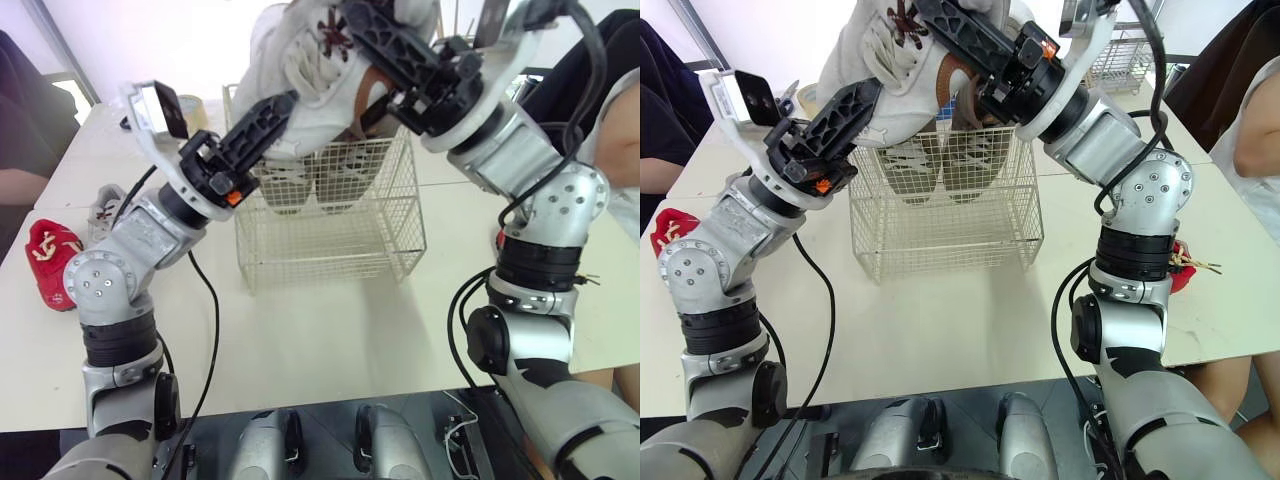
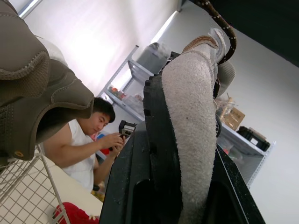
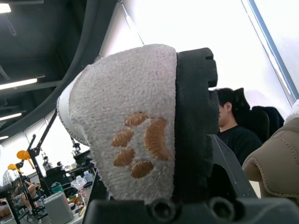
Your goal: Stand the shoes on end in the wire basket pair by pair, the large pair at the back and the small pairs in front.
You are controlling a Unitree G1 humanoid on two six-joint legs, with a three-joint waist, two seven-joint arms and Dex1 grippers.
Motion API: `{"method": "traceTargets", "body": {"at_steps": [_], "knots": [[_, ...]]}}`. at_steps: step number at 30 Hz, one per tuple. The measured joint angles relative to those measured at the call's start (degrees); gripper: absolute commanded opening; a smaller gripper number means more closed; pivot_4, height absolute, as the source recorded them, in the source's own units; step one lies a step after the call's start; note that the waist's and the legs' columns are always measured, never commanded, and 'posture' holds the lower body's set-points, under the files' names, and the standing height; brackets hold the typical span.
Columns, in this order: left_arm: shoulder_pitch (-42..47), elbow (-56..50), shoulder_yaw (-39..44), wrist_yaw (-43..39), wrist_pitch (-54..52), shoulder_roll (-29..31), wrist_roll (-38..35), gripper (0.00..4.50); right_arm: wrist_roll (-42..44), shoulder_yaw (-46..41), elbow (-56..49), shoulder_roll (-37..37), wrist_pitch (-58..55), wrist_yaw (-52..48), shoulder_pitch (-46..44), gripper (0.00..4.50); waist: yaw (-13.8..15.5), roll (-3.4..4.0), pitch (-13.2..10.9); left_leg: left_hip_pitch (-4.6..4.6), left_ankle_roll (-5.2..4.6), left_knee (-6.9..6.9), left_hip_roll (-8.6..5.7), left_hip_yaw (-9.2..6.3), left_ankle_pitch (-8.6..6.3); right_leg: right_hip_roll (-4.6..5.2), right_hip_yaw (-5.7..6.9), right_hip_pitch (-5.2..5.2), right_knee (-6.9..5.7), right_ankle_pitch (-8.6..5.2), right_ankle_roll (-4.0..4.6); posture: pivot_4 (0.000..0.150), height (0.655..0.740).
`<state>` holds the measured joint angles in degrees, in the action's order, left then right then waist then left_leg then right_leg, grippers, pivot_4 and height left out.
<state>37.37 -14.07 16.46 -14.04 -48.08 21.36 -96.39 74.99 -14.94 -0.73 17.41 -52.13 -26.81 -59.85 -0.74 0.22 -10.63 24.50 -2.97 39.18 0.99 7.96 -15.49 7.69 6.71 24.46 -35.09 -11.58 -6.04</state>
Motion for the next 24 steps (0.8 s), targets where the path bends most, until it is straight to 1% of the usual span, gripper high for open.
{"method": "traceTargets", "body": {"at_steps": [2, 3, 4, 5, 9, 10, 11, 12, 13, 14, 16, 17, 19, 21, 24], "knots": [[0.0, 0.0, 0.0, 0.3, 0.0, 0.5, -0.4, 0.32, 0.0, 0.1, 0.0, 0.0, 0.0, 0.4, -0.2, 0.72, 0.0, 0.0, 0.0, 0.0, 0.0, 0.0, 0.0, 0.0, 0.0, 0.0, 0.0, 0.01, 0.0, 0.0, 0.0, 0.15, 0.74], [0.0, 0.0, 0.0, 0.6, 0.0, 1.1, -0.8, 1.35, -0.1, 0.3, 0.0, 0.0, 0.0, 0.7, -0.5, 0.72, -0.1, 0.0, 0.0, 0.0, 0.0, -0.01, 0.01, 0.0, 0.0, 0.0, 0.0, 0.02, 0.0, 0.0, 0.0, 0.15, 0.74], [0.0, 0.0, 0.0, 0.9, -0.1, 1.5, -1.3, 1.74, -0.1, 0.3, 0.1, 0.0, -0.1, 0.8, -1.0, 0.72, -0.1, 0.01, 0.0, 0.0, 0.0, -0.01, 0.01, 0.0, 0.0, 0.0, 0.0, 0.02, 0.0, 0.0, 0.0, 0.15, 0.74], [0.0, 0.0, 0.0, 1.4, -0.2, 1.9, -1.9, 2.22, -0.2, 0.3, 0.2, 0.1, -0.1, 1.0, -1.5, 0.72, -0.1, 0.0, 0.0, 0.0, 0.0, -0.02, 0.02, 0.0, 0.0, 0.0, 0.0, 0.02, 0.0, 0.0, 0.0, 0.15, 0.74], [0.0, 0.0, 0.0, 2.1, -0.4, 3.9, -2.9, 4.31, -0.5, 0.4, 1.4, 0.4, 0.0, 0.7, -3.3, 0.72, 0.0, 0.01, 0.0, 0.01, 0.0, -0.02, 0.01, 0.01, 0.0, 0.0, 0.0, 0.02, 0.0, 0.0, 0.0, 0.15, 0.74], [0.0, -0.1, 0.1, 2.1, -0.5, 4.9, -3.0, 4.41, -1.1, 0.6, 2.0, 1.0, 0.0, -0.1, -3.7, 0.72, 0.0, 0.0, 0.0, 0.02, 0.0, -0.02, 0.01, 0.0, 0.0, 0.0, 0.0, 0.03, 0.01, 0.0, 0.0, 0.15, 0.74], [-0.3, -0.5, 0.3, 1.9, -0.7, 6.9, -3.3, 4.41, -2.7, 1.3, 3.1, 2.8, 0.1, -1.9, -4.5, 0.72, -0.1, 0.0, 0.0, 0.02, 0.0, -0.02, 0.01, 0.01, -0.01, 0.0, 0.0, 0.05, 0.01, 0.0, 0.01, 0.15, 0.74], [-1.0, -1.3, 1.1, 1.7, -1.3, 9.4, -4.0, 4.41, -4.5, 2.0, 4.3, 5.1, 0.2, -4.1, -5.3, 0.72, -0.1, 0.01, 0.0, 0.05, 0.0, -0.04, 0.01, 0.01, -0.01, 0.0, -0.01, 0.08, 0.02, -0.01, 0.01, 0.15, 0.74], [-2.5, -2.5, 2.7, 1.2, -2.1, 13.0, -5.2, 4.41, -7.0, 3.6, 5.8, 9.3, 0.1, -7.8, -6.3, 0.72, -0.2, 0.02, 0.0, 0.1, -0.01, -0.08, 0.01, 0.04, -0.02, 0.01, -0.03, 0.15, 0.04, -0.01, 0.01, 0.15, 0.74], [-3.5, -2.9, 4.1, 0.9, -2.6, 14.9, -5.8, 4.41, -8.5, 3.9, 6.5, 11.8, 0.1, -9.9, -6.6, 0.72, -0.1, 0.02, 0.0, 0.11, -0.01, -0.12, 0.01, 0.03, -0.03, 0.01, -0.03, 0.16, 0.06, -0.01, 0.0, 0.15, 0.74], [-6.2, -2.9, 8.0, 0.2, -2.9, 19.4, -8.3, 4.41, -14.1, 6.3, 9.8, 18.2, 1.2, -18.1, -8.3, 0.72, -0.1, 0.02, -0.1, 0.12, -0.01, -0.13, 0.01, 0.04, -0.04, 0.01, -0.03, 0.18, 0.14, -0.03, -0.01, 0.15, 0.74], [-7.5, -2.6, 9.4, -0.2, -3.4, 22.1, -8.7, 4.41, -17.9, 9.1, 11.8, 21.4, 2.5, -23.2, -9.7, 0.72, -0.2, 0.02, -0.1, 0.12, -0.01, -0.15, 0.01, 0.05, -0.04, 0.01, -0.03, 0.2, 0.15, -0.03, 0.0, 0.15, 0.74], [-9.0, -1.3, 11.1, -1.1, -4.2, 25.3, -8.9, 4.41, -24.3, 13.5, 15.2, 25.3, 6.3, -31.9, -12.0, 0.72, -0.3, 0.04, -0.1, 0.12, 0.0, -0.15, 0.02, 0.06, -0.05, 0.01, -0.03, 0.23, 0.14, -0.04, 0.0, 0.15, 0.74], [-9.9, 0.3, 12.4, -2.5, -4.4, 27.4, -8.9, 4.41, -30.7, 17.2, 19.5, 27.2, 11.8, -41.2, -14.3, 0.72, -0.3, 0.04, -0.1, 0.12, 0.02, -0.17, 0.02, 0.07, -0.06, 0.01, -0.03, 0.24, 0.14, -0.04, 0.0, 0.15, 0.74], [-10.1, 0.9, 12.4, -4.3, -4.3, 28.0, -7.7, 4.41, -38.5, 21.4, 25.9, 26.5, 22.2, -53.1, -16.9, 0.72, -0.2, 0.03, -0.1, 0.13, 0.16, -0.18, 0.02, 0.09, -0.14, 0.01, -0.03, 0.25, 0.14, -0.03, -0.01, 0.15, 0.74]]}}
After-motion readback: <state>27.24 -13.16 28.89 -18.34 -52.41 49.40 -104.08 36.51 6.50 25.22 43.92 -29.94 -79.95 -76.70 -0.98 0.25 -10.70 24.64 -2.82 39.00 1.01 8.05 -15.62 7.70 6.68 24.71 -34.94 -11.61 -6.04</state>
